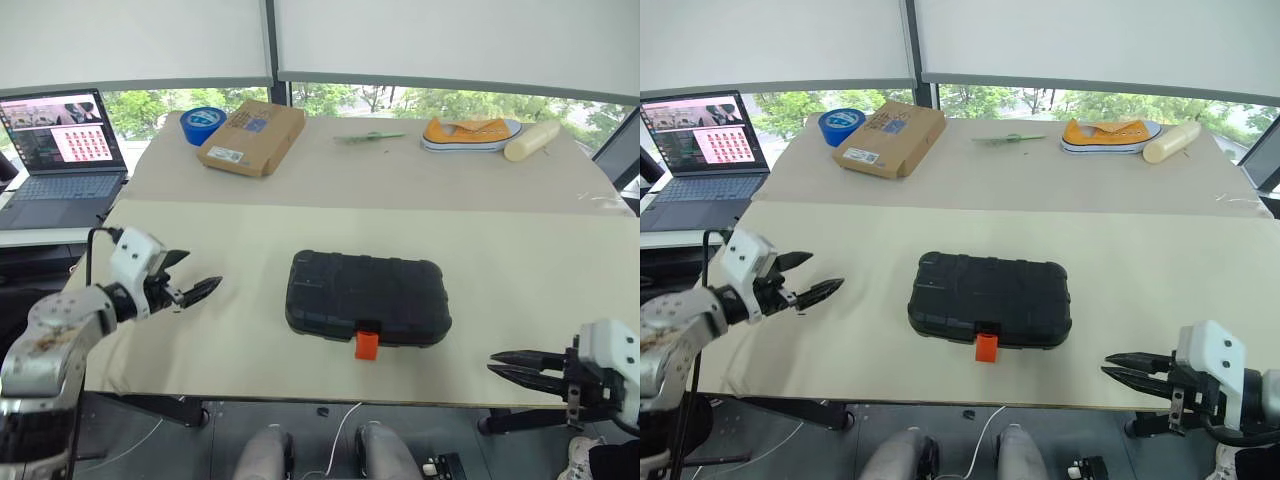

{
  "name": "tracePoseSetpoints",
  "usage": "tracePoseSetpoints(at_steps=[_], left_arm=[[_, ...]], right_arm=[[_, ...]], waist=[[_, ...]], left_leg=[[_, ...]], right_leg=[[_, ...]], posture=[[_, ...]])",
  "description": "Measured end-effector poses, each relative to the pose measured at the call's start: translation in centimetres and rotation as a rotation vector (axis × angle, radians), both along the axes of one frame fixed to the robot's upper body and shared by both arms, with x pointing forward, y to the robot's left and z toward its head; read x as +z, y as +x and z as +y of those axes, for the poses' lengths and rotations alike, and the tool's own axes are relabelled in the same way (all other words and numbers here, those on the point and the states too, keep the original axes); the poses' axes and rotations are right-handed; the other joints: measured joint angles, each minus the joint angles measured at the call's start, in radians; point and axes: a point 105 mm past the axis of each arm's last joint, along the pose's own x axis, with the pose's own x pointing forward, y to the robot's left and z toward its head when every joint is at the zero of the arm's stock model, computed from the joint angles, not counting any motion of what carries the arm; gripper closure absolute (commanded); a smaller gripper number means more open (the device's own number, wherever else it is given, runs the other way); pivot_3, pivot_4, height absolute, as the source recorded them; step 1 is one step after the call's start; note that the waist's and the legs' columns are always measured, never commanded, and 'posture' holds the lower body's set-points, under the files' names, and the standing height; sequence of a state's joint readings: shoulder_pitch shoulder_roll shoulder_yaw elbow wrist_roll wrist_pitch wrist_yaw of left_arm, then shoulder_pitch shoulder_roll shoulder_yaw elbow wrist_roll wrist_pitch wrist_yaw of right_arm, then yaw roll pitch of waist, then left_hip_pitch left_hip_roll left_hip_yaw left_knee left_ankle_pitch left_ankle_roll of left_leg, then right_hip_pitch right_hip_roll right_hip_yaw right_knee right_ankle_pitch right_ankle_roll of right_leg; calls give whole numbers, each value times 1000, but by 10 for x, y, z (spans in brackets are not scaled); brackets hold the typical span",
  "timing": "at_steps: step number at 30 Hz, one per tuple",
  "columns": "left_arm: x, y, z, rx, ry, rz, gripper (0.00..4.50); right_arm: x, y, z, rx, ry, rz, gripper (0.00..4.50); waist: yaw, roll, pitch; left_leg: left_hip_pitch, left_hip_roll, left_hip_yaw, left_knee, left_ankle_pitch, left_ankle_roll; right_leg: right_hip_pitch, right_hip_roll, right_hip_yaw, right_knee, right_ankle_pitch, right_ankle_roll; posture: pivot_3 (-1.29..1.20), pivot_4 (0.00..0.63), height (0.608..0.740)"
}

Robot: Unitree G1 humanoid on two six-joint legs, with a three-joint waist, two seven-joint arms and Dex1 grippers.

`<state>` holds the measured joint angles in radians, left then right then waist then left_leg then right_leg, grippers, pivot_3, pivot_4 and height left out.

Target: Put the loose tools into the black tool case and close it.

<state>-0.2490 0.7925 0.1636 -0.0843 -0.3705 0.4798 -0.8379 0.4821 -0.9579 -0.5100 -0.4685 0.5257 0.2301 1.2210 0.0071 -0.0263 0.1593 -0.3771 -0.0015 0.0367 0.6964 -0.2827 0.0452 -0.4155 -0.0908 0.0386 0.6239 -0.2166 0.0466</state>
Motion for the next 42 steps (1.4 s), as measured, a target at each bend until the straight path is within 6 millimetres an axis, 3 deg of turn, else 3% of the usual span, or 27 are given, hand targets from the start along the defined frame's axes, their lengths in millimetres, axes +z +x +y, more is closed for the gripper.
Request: tracePoseSetpoints(at_steps=[2,6,9,11,15,18,24,28,31,34,36,39,42], left_arm=[[-1,19,-10,-54,35,-10,1182],[2,55,-59,-249,120,-76,2708],[-2,71,-93,-368,159,-105,3979],[-4,76,-106,-401,168,-108,4445],[-14,76,-132,-518,241,-98,4445],[-20,69,-129,-579,274,-70,4445],[-25,31,-130,-778,283,15,4445],[-12,28,-141,-769,206,6,4445],[32,25,-166,-786,66,-50,4445],[51,13,-185,-849,58,-105,4445],[39,6,-196,-893,103,-99,4445],[-1,4,-201,-917,229,-64,4445],[-2,6,-204,-933,286,-141,4445]], right_arm=[[-9,2,12,56,-8,20,4500],[-25,10,42,210,-63,-1,4500],[-32,22,54,247,-77,-30,4500],[-37,28,57,252,-91,-36,4500],[-43,57,59,193,-148,-115,4500],[-47,78,51,112,-172,-143,4500],[-32,125,21,-99,-209,-245,4500],[-22,120,11,-88,-201,-232,4500],[-5,111,7,-51,-173,-203,4500],[7,105,11,-18,-142,-188,4500],[7,99,16,16,-132,-157,4500],[-3,86,25,67,-128,-95,4500],[-11,81,35,103,-129,-67,4500]], waist=[[2,-1,0],[10,-2,0],[5,-3,1],[2,-3,1],[-3,-4,1],[-8,-4,2],[-9,-3,2],[7,-2,2],[6,-2,2],[3,-1,2],[1,-1,1],[0,-1,1],[3,-1,1]], left_leg=[[-3,-1,0,1,0,0],[-10,-3,-1,7,0,-1],[-12,-3,-1,9,0,1],[-13,-3,-1,10,-1,1],[-13,-2,-1,10,-1,2],[-13,-2,-1,10,-1,2],[-14,-1,-2,10,-1,2],[-17,-1,-4,12,-1,2],[-22,-1,-6,18,-2,4],[-19,-1,-6,17,-3,6],[-19,-1,-6,16,-3,6],[-18,-2,-6,16,-3,6],[-17,-1,-5,17,-3,6]], right_leg=[[-3,1,-1,0,1,-1],[-5,-1,-3,2,1,0],[-6,-1,-3,1,1,0],[-7,-1,-3,1,1,0],[-7,0,-2,1,1,1],[-7,0,-2,2,1,1],[-8,-1,-2,4,1,1],[-9,-1,-4,4,1,1],[-9,-2,-6,5,3,4],[-7,-1,-6,3,3,4],[-7,0,-6,3,3,3],[-8,0,-5,1,2,3],[-6,-1,-5,1,2,3]], posture=[[0,150,735],[0,150,735],[0,150,735],[0,150,735],[0,150,735],[0,150,735],[0,150,735],[0,150,735],[0,150,735],[0,150,735],[0,150,735],[0,150,735],[0,150,735]])
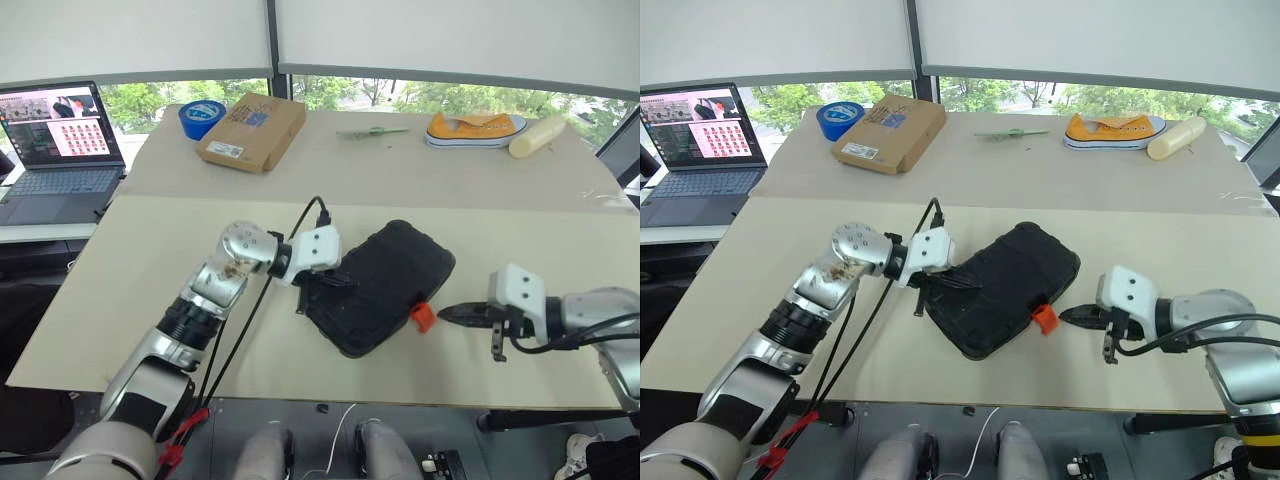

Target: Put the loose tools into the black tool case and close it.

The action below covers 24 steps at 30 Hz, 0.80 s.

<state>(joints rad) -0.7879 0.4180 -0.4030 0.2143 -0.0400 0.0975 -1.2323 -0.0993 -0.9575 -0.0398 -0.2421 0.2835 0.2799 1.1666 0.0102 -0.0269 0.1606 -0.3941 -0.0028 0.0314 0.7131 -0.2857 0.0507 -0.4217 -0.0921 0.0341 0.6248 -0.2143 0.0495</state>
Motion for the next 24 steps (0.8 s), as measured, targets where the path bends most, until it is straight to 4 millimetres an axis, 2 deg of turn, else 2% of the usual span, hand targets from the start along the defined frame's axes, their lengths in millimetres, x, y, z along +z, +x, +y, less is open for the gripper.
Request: tracePoseSetpoints(at_steps=[7,14,20,24], left_arm=[[-2,1,-5,-17,-3,-50,4445],[-2,1,-7,-14,-7,-41,4445],[-4,0,-11,-23,-7,-36,4445],[-5,0,-17,-51,5,-66,4445]], right_arm=[[-25,1,22,-11,4,11,4500],[-35,7,23,-63,-9,-9,4500],[-36,10,28,-84,24,-36,4500],[-29,13,24,-117,56,-63,4500]], waist=[[2,0,0],[2,0,0],[-2,0,0],[-7,0,0]], left_leg=[[3,0,1,0,0,0],[3,0,1,0,0,0],[3,0,1,0,0,0],[3,0,1,0,0,0]], right_leg=[[2,0,1,0,0,0],[2,0,1,1,0,0],[2,1,1,1,0,0],[1,2,2,1,0,0]], posture=[[0,150,735],[0,150,735],[0,150,735],[0,150,735]])
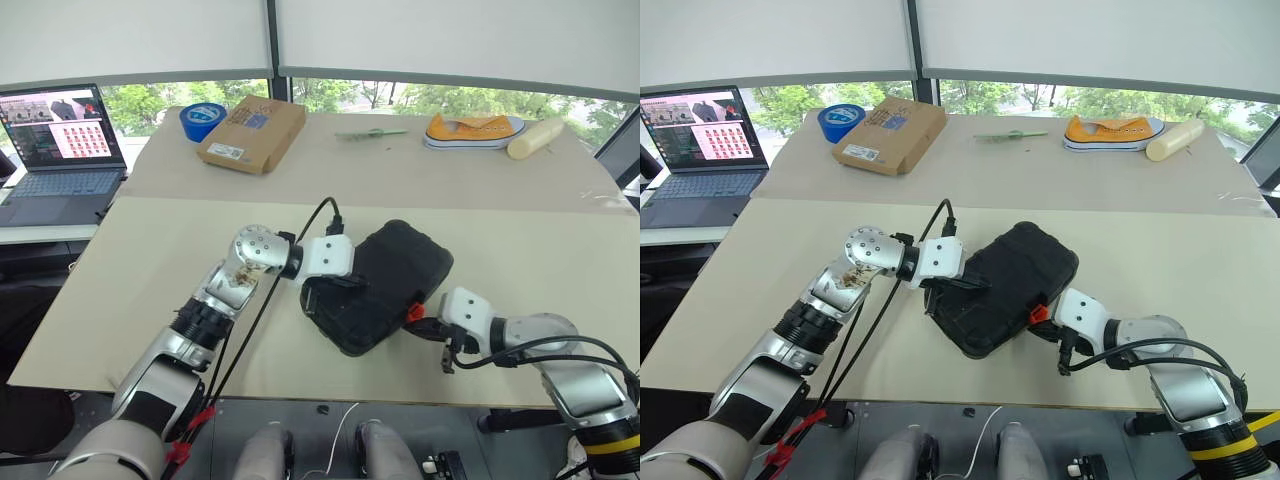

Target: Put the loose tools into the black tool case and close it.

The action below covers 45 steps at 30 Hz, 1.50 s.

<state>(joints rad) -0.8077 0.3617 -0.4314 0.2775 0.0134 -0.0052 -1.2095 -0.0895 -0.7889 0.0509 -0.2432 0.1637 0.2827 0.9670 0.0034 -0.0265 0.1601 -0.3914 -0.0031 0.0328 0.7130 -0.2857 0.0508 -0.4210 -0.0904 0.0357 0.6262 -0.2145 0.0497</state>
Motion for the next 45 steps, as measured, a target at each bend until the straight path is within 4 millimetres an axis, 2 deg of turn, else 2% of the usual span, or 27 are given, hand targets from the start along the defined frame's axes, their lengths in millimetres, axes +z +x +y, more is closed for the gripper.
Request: tracePoseSetpoints(at_steps=[4,10,14,16,20,25,32,37,40,42,45], left_arm=[[-2,2,-2,-33,23,-74,4445],[-4,2,-8,-46,13,-74,4445],[-5,2,-10,-53,8,-76,4445],[-5,3,-9,-53,13,-75,4445],[-5,4,-9,-55,16,-72,4445],[-6,5,-9,-54,25,-67,4445],[-5,8,-9,-51,40,-74,4445],[-4,10,-10,-52,37,-79,4445],[-5,11,-11,-47,37,-75,4445],[-6,11,-14,-52,35,-74,4445],[-6,10,-18,-59,22,-78,4445]], right_arm=[[13,0,-11,-49,12,-56,4500],[18,-7,-16,-50,-13,-69,4500],[9,-21,-21,-33,-39,-1,4500],[2,-22,-25,-48,-44,23,4500],[-10,-11,-31,-123,-46,21,4500],[-14,13,-17,-168,8,-59,4500],[-13,18,-5,-232,153,-30,4500],[4,22,-10,-290,266,-18,4500],[38,24,-9,-259,307,-114,4500],[51,22,-1,-213,309,-155,4500],[49,19,4,-180,291,-145,4500]], waist=[[-1,0,0],[5,1,-1],[12,0,-1],[10,0,-1],[9,0,-2],[7,-1,-3],[0,-1,-3],[-1,-1,-3],[-2,1,-4],[0,1,-4],[10,1,-4]], left_leg=[[1,0,0,0,0,0],[2,0,0,0,0,0],[2,0,0,0,0,0],[3,0,0,0,0,0],[4,0,0,0,0,0],[10,0,-1,-1,0,1],[11,1,-1,-1,0,1],[10,1,-1,-2,0,1],[11,1,-2,-2,-1,1],[12,1,-2,-2,-1,1],[11,0,-3,-2,-1,1]], right_leg=[[1,0,0,0,0,0],[3,-1,0,0,0,0],[4,-1,0,-1,-1,1],[4,-1,0,0,-1,1],[5,-1,0,-1,-1,1],[12,0,0,-2,-1,1],[13,0,0,-2,-1,1],[12,-1,0,-2,-1,0],[12,0,0,-2,-1,1],[14,0,-1,-2,-1,1],[15,-2,-1,-3,-2,2]], posture=[[0,150,735],[0,150,735],[0,150,735],[0,150,735],[0,150,735],[0,150,735],[0,150,735],[0,150,735],[0,150,735],[0,150,735],[0,150,735]])
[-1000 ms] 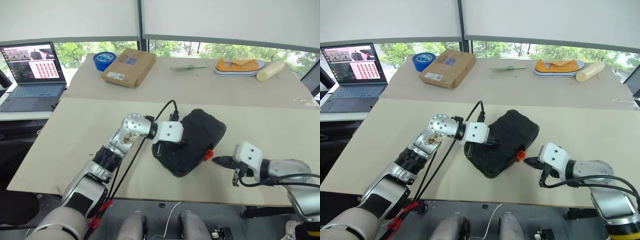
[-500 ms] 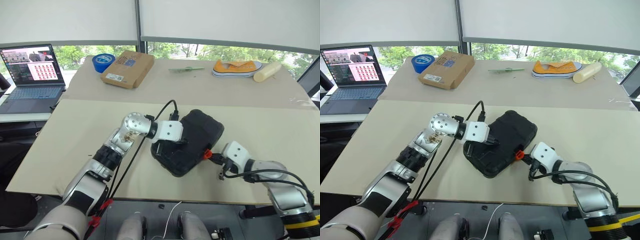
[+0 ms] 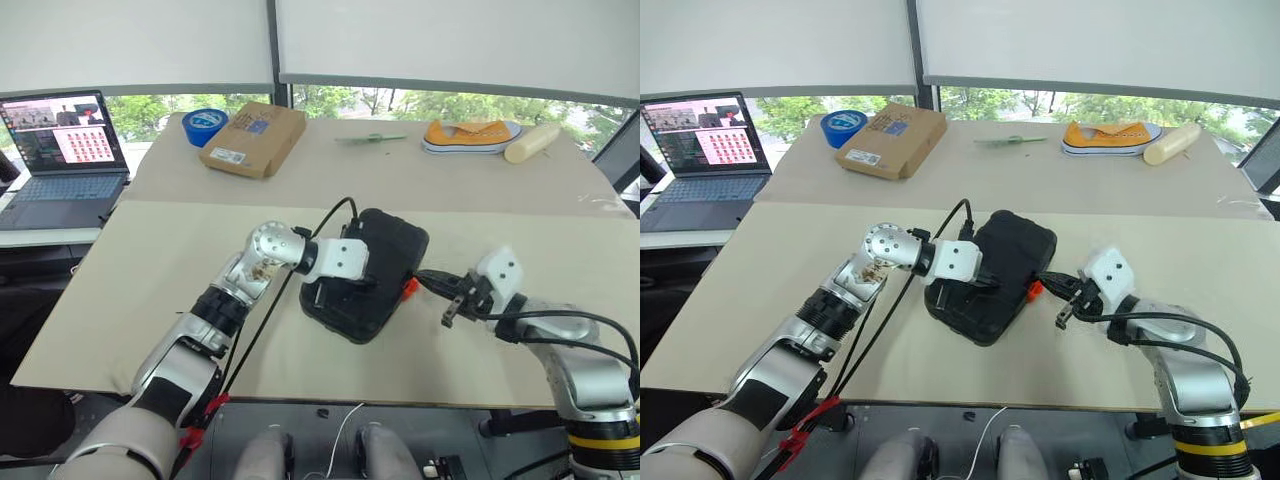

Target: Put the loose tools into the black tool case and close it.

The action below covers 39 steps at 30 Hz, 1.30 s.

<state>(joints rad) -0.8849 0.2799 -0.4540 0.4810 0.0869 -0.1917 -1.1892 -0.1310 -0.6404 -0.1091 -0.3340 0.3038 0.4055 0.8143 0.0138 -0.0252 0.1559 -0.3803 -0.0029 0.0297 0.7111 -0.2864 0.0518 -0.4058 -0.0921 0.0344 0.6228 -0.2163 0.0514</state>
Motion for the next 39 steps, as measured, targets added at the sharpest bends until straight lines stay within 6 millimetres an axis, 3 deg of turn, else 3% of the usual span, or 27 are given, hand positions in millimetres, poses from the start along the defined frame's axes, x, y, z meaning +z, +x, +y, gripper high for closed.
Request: tracePoseSetpoints(at_steps=[5,10,16,19,24,30,39], left_arm=[[0,0,1,0,1,0,4445],[0,1,3,5,5,-2,4445],[0,2,4,10,4,-3,4445],[0,2,4,11,3,-5,4445],[0,2,3,11,2,-5,4445],[0,5,7,26,6,-5,4445],[0,4,4,21,-1,-6,4445]], right_arm=[[-10,-3,-7,11,-56,50,4500],[-3,-8,-25,8,-83,74,4500],[-30,-11,-40,-14,-124,188,4500],[-43,-7,-35,-13,-139,208,4500],[-43,4,-13,32,-138,162,4500],[-41,10,-8,24,-142,143,4500],[-37,3,-11,55,-184,120,4500]], waist=[[0,0,0],[-2,0,0],[-3,0,0],[-4,0,0],[-2,1,0],[-9,1,0],[-5,1,-1]], left_leg=[[0,0,0,0,0,0],[1,0,0,0,0,0],[1,0,0,0,0,0],[1,0,0,0,0,0],[1,0,0,0,0,0],[1,1,0,0,0,0],[1,0,0,0,0,0]], right_leg=[[0,0,0,0,0,0],[1,0,1,0,0,0],[1,1,1,0,0,0],[1,1,1,0,0,0],[1,1,0,0,0,0],[0,1,1,1,0,0],[0,0,1,1,0,0]], posture=[[0,150,735],[0,150,735],[0,150,735],[0,150,735],[0,150,735],[0,150,735],[0,150,735]])
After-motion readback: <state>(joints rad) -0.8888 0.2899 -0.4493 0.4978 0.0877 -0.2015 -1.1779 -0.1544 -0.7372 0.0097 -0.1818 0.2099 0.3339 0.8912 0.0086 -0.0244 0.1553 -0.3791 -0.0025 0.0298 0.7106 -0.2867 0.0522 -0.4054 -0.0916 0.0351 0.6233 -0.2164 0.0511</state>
